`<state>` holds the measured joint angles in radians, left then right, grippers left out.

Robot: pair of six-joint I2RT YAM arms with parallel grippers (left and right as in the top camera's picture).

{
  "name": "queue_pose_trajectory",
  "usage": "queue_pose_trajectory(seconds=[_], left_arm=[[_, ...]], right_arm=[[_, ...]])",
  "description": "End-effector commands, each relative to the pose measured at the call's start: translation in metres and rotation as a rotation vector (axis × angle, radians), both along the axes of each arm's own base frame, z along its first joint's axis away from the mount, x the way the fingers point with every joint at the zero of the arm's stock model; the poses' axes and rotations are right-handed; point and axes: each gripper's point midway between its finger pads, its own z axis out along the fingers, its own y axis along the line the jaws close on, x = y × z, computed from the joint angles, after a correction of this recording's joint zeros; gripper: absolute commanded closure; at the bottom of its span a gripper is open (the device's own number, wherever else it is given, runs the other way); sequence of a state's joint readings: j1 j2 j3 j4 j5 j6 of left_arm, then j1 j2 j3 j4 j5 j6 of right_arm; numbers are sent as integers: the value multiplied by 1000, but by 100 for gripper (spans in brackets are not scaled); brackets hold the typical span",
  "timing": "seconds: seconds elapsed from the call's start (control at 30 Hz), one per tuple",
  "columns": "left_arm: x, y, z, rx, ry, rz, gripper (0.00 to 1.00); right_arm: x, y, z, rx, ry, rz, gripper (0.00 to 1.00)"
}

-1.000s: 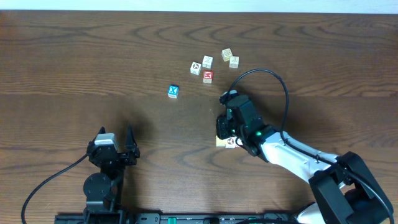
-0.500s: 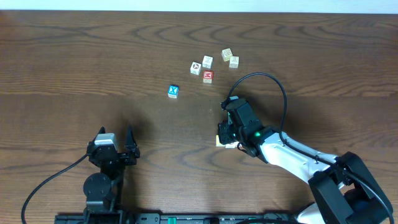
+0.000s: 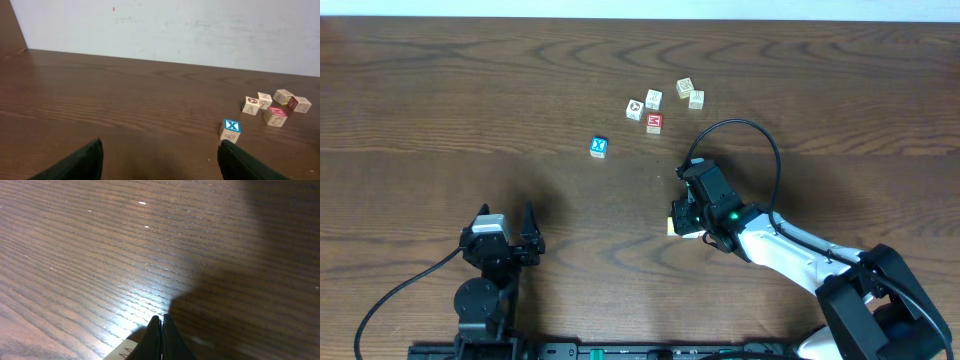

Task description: Lift 4 blocks

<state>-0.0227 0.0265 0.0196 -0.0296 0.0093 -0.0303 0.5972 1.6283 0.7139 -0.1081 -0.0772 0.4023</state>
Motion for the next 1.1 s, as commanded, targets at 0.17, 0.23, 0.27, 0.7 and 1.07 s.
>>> queue_pose_trajectory(seconds=[0.17,0.23,0.27,0.7,1.07], left_arm=[[-1,2,-18,-8,59,17,27],[-1,2,-18,-8,59,17,26],[-1,2,-18,-8,59,17,26],[-1,2,-18,-8,59,17,26],[-1,2,-18,-8,59,17,27]], right_arm=[[-1,6,0,3,11,4,99],[-3,5,-1,-2,17,5,99],[-3,4,-1,-3,19,5,99],[19,8,12,8,-88,0,99],[-2,57,35,172,-22,198,99]])
